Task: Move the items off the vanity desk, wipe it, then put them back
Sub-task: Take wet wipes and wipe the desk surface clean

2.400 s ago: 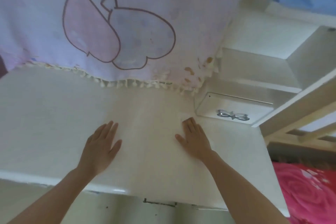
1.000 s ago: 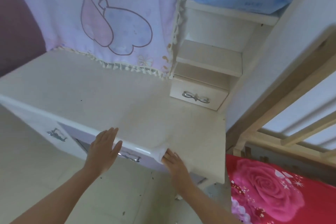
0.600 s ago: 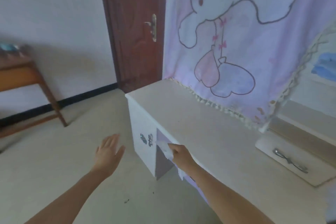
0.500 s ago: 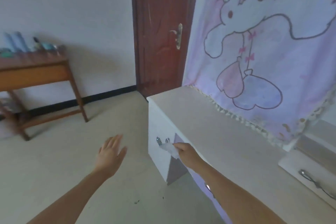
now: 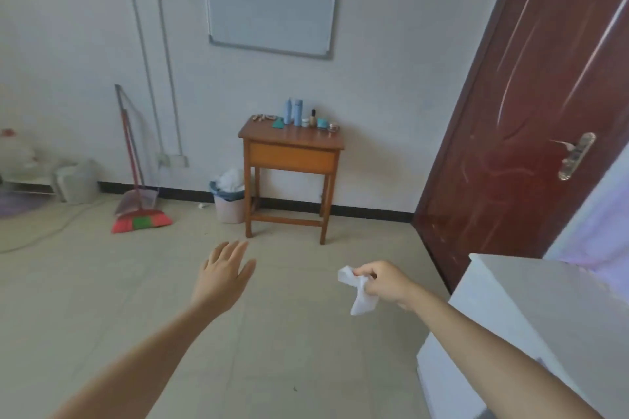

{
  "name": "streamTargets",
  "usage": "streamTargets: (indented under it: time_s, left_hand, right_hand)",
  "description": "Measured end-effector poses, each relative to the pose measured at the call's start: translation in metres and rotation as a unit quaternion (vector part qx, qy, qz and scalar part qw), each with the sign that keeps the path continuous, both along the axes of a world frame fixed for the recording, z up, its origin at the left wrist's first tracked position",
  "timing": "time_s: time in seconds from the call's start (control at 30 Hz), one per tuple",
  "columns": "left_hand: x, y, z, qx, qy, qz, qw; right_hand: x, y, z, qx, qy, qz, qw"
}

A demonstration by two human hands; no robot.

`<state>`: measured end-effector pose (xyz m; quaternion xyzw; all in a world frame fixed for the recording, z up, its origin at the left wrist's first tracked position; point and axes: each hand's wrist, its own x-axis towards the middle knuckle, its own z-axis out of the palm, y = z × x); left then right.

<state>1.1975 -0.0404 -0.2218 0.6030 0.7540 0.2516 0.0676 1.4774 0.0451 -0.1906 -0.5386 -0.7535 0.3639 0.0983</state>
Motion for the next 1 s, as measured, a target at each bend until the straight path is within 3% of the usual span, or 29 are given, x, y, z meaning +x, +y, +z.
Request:
streamTargets:
  time_s: [0.37,0.77,1.0]
  left_hand:
    - [-0.146,-0.029,0.002,-0.005,0.014,0.129,0.992]
    - [-0.262,0.107,0.026,-0.026,0.075,0.162,0.984]
    - [-0.337,0.146,0.010,-0.057,0.058,0.217,0.973]
  right_hand:
    - [-0.179,0.043,0.018,0.117,-0.073,0.180,0.974]
    - [-0.332,0.204,0.025,0.144,0.017,0.213,0.966]
    - [-0.438,0.264,0.008,0.063,0.068,0.248,0.964]
